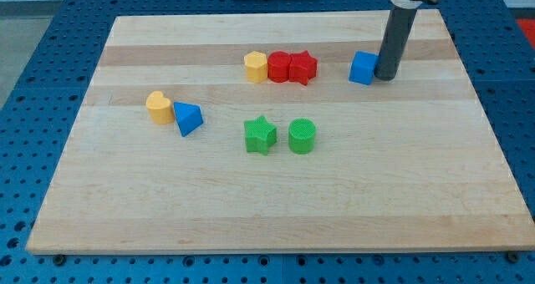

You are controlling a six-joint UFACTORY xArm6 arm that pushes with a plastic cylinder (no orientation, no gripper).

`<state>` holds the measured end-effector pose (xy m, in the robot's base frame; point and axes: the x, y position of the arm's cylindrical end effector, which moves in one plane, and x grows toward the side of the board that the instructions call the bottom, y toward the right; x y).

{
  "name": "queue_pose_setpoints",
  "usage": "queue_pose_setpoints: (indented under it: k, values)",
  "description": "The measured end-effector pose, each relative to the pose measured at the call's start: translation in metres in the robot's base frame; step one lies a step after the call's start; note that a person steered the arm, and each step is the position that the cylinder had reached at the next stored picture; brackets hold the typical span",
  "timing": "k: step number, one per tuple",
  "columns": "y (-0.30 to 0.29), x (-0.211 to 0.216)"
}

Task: Slide the yellow hexagon to the red star

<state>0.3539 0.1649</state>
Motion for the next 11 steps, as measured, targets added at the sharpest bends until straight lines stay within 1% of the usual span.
queue_pose_setpoints:
  k: [4,8,11]
  values:
    - [-0.012,-0.012]
    - [-0.017,-0.012]
    - [-0.033,-0.012]
